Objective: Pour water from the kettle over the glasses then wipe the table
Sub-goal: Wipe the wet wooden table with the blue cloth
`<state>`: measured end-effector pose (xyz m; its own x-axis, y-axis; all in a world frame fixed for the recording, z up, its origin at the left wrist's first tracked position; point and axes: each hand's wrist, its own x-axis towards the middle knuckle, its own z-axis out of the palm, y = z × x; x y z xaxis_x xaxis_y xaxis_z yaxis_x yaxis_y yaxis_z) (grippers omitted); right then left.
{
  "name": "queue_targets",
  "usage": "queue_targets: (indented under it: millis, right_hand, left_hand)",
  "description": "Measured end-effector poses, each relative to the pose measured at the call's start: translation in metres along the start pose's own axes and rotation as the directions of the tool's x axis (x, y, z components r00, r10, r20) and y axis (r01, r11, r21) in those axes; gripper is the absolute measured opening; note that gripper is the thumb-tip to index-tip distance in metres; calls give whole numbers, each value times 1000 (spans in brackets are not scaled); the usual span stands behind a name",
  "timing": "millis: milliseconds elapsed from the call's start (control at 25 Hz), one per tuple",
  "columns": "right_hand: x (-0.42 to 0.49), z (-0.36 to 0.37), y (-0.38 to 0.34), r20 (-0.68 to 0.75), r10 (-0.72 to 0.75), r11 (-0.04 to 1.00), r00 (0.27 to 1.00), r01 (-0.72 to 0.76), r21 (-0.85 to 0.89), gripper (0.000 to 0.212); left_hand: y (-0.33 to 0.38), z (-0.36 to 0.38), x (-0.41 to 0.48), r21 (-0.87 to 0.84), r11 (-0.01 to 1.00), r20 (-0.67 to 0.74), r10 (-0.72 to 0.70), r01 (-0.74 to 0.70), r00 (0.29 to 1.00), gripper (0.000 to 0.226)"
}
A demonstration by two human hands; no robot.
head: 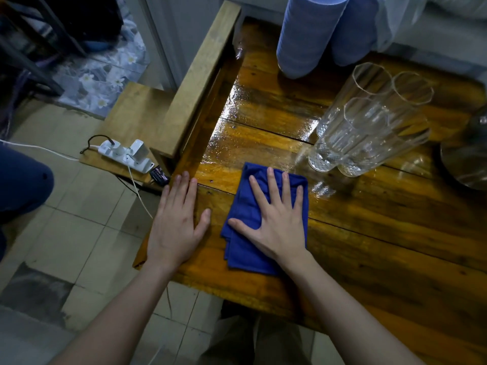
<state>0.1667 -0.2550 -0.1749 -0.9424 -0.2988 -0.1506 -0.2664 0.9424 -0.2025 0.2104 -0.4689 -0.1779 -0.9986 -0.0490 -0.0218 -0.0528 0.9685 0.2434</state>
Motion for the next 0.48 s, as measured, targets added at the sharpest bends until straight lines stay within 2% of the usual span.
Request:
queue_targets:
  millis: [480]
  right_hand:
    - [109,-12,13,-40,109,994,993,-110,-26,99]
  left_hand:
    - [-2,-1,3,-31,999,47,-18,19,999,71]
